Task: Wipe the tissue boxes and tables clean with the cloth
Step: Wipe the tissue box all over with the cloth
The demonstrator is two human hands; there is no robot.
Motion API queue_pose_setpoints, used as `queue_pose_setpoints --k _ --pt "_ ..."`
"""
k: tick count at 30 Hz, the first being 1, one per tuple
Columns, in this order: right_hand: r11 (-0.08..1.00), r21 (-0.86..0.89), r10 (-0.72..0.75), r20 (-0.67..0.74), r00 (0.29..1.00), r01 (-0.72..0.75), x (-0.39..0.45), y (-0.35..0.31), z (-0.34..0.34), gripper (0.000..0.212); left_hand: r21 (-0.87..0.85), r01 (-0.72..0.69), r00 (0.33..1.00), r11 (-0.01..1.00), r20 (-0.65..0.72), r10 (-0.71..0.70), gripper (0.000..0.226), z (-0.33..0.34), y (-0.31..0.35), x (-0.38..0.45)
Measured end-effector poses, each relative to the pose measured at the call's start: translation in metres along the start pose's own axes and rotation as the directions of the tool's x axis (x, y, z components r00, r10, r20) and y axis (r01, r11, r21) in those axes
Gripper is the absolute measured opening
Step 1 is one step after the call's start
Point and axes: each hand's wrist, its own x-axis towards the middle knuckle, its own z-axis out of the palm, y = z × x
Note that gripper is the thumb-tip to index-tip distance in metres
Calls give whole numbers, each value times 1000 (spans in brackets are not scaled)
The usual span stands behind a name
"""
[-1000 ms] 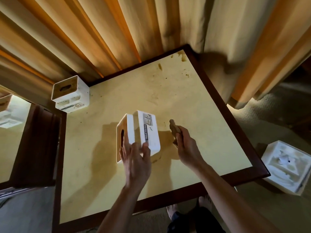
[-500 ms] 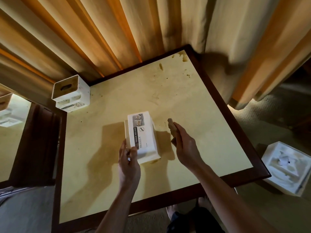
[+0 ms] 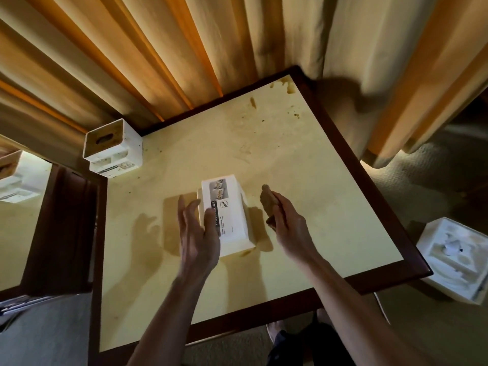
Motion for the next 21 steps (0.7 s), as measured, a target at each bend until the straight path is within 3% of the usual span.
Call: queue_pose_setpoints --k 3,7,15,21 --pt "983 163 77 71 995 -88 -4 5 8 32 179 -174 978 968 146 149 56 12 8 35" --pt "919 344 150 149 977 -194 -8 6 20 35 349 -268 937 898 312 158 57 30 5 64" --pt "726 543 272 338 901 -423 -1 17 59 49 281 -256 954 925 228 195 62 36 -3 59" --pt "707 481 412 317 854 -519 20 15 61 39 352 -309 943 884 237 235 60 36 -1 59"
